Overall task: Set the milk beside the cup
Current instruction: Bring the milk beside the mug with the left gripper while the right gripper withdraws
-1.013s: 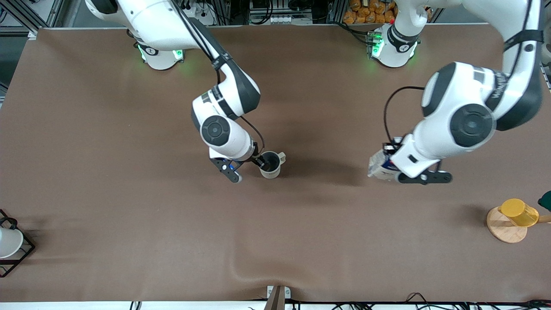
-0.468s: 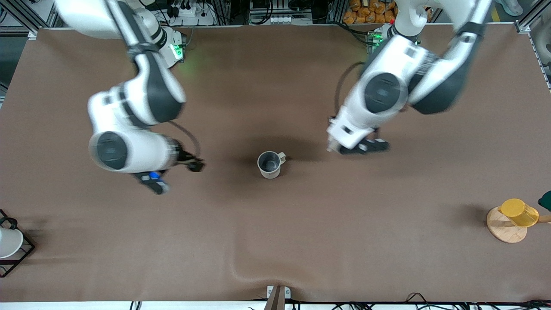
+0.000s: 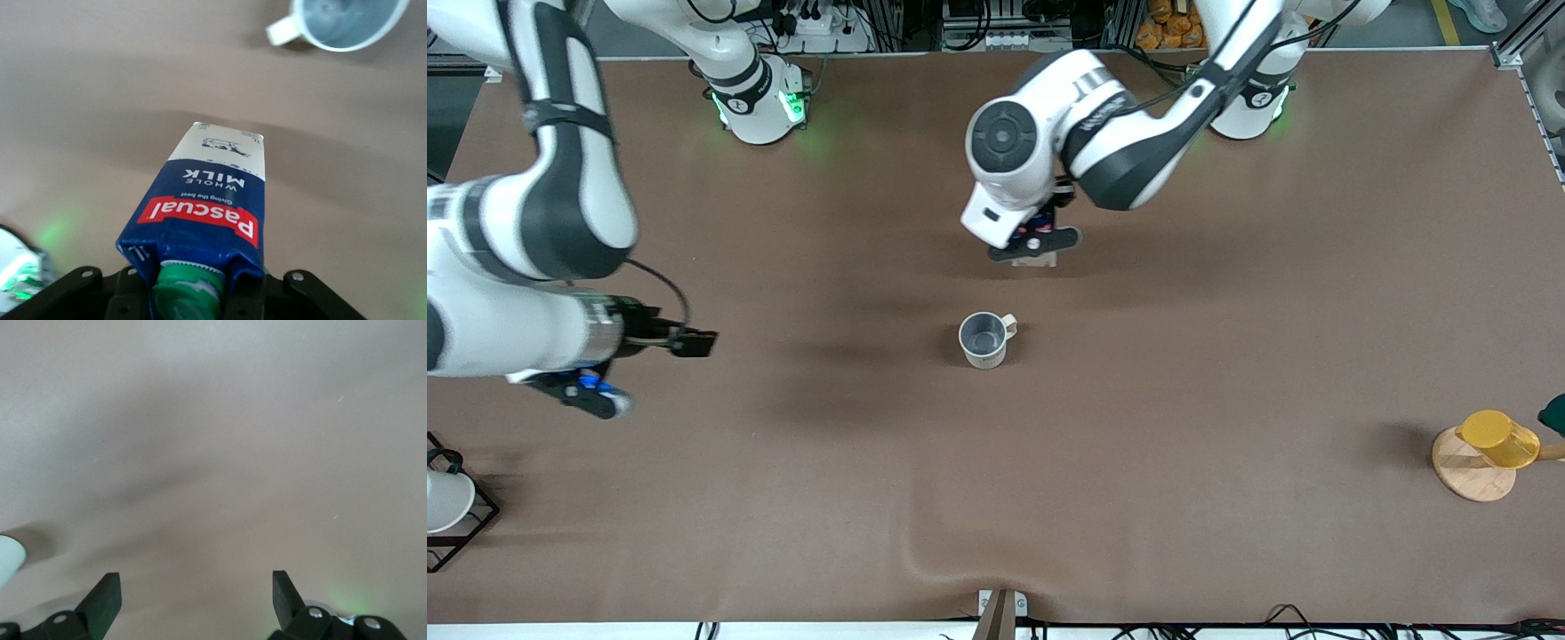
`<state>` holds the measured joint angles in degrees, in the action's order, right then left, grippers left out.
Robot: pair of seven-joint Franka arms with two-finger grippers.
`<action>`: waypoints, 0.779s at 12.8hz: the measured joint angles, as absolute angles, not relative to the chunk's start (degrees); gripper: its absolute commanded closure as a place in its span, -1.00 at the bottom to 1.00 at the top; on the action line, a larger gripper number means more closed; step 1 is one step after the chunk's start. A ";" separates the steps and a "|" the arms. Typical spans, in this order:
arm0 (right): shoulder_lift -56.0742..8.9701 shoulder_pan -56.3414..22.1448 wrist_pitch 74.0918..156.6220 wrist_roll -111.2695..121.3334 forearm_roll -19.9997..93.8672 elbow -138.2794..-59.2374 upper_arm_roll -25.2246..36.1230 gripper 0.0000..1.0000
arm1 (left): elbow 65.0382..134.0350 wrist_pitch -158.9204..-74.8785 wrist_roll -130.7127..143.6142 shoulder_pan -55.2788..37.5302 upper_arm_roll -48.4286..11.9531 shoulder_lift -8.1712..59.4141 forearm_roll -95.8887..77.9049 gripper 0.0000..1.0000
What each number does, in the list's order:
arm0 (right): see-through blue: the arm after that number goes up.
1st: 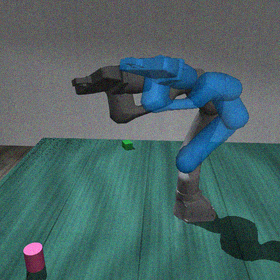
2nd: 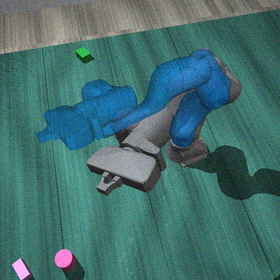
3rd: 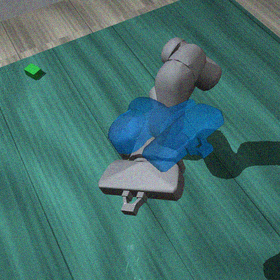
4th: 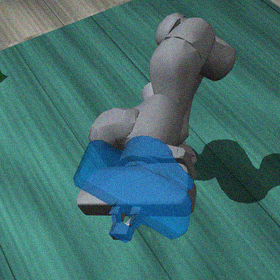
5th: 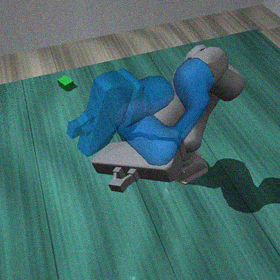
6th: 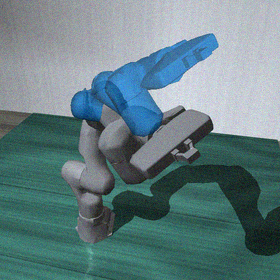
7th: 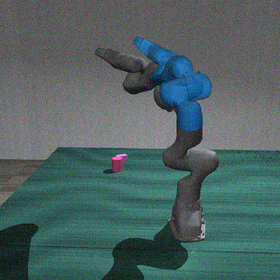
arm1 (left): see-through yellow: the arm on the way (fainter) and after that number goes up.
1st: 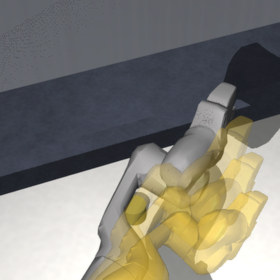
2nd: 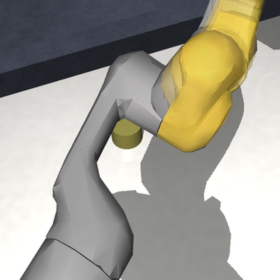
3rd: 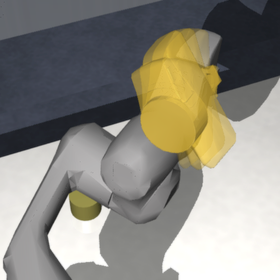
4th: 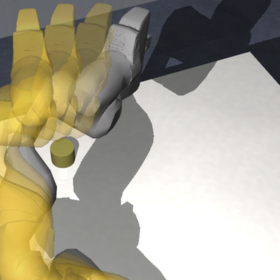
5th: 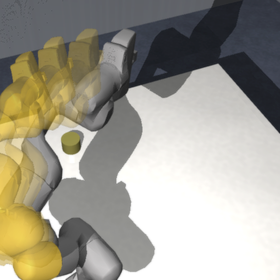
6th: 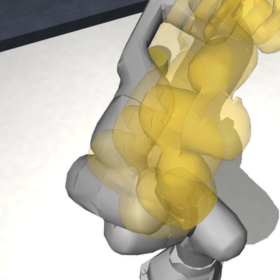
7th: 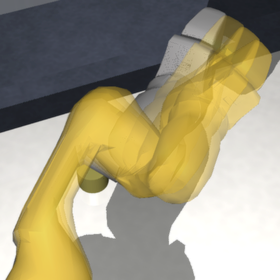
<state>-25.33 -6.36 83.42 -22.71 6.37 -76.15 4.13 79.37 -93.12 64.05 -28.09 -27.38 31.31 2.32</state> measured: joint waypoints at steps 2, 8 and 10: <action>-24.48 -3.34 83.42 -15.44 5.22 -76.19 4.13 -1.00 | 78.70 -97.59 66.49 -29.99 -27.06 32.79 2.32 1.00; -16.49 -0.25 83.18 -11.21 5.24 -80.46 3.25 -1.00 | 78.25 -103.74 64.52 -34.77 -21.07 36.39 3.58 1.00; -9.46 -0.26 83.31 -11.21 5.23 -85.13 3.00 -1.00 | 78.07 -104.58 63.52 -34.81 -20.74 36.97 3.90 1.00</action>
<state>-9.46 -0.26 83.31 -11.21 5.23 -85.13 3.00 78.07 -104.58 63.52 -34.81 -20.74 36.97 3.90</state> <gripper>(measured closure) 0.000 0.700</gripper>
